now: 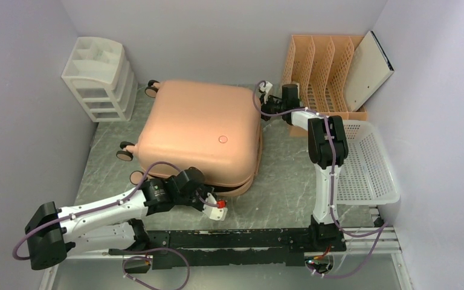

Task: Open, take out, and arrange the luggage
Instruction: Unzip the luggage at the center of the board.

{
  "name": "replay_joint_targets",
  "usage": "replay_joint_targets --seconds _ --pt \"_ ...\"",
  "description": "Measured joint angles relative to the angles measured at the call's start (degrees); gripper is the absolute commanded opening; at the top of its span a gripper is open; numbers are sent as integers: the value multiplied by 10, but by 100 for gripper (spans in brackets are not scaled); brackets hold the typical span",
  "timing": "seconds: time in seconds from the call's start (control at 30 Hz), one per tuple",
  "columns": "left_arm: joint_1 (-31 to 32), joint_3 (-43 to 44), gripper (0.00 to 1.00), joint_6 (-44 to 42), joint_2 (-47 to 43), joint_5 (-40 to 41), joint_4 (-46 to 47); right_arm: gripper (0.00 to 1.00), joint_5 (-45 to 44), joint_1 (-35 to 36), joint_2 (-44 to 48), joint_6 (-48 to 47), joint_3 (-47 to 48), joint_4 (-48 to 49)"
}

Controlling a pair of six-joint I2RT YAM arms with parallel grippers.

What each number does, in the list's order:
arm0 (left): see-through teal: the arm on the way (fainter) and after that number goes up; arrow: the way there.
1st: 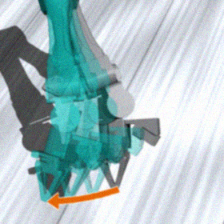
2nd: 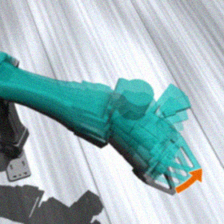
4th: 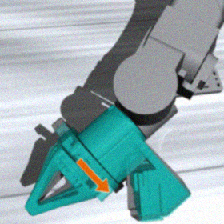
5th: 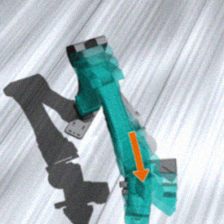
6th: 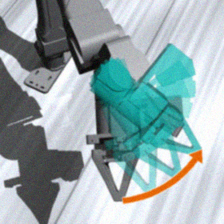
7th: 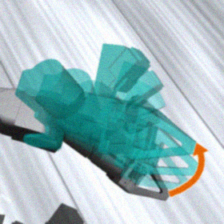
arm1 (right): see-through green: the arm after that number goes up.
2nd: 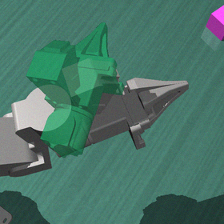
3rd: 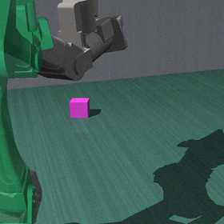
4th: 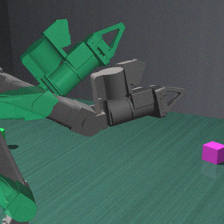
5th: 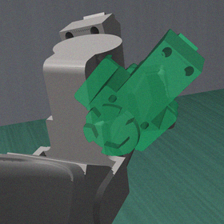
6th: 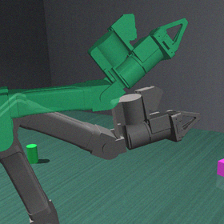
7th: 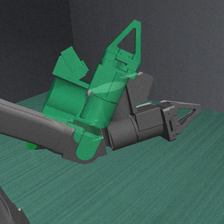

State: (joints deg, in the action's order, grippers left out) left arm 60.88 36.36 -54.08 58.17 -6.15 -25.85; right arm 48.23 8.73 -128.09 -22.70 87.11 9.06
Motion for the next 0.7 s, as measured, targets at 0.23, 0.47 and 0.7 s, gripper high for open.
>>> replay_joint_targets --seconds 0.23,0.47,0.7 --pt "-1 -3 26 9 -6 5 1 3 19 0 -3 8 6 2" --pt "-6 -10 73 29 -22 25 -36 22 -6 -6 82 50 -122 77" --pt "-54 -10 97 50 -78 -5 -114 23 -13 -18 231 57 -280 132"
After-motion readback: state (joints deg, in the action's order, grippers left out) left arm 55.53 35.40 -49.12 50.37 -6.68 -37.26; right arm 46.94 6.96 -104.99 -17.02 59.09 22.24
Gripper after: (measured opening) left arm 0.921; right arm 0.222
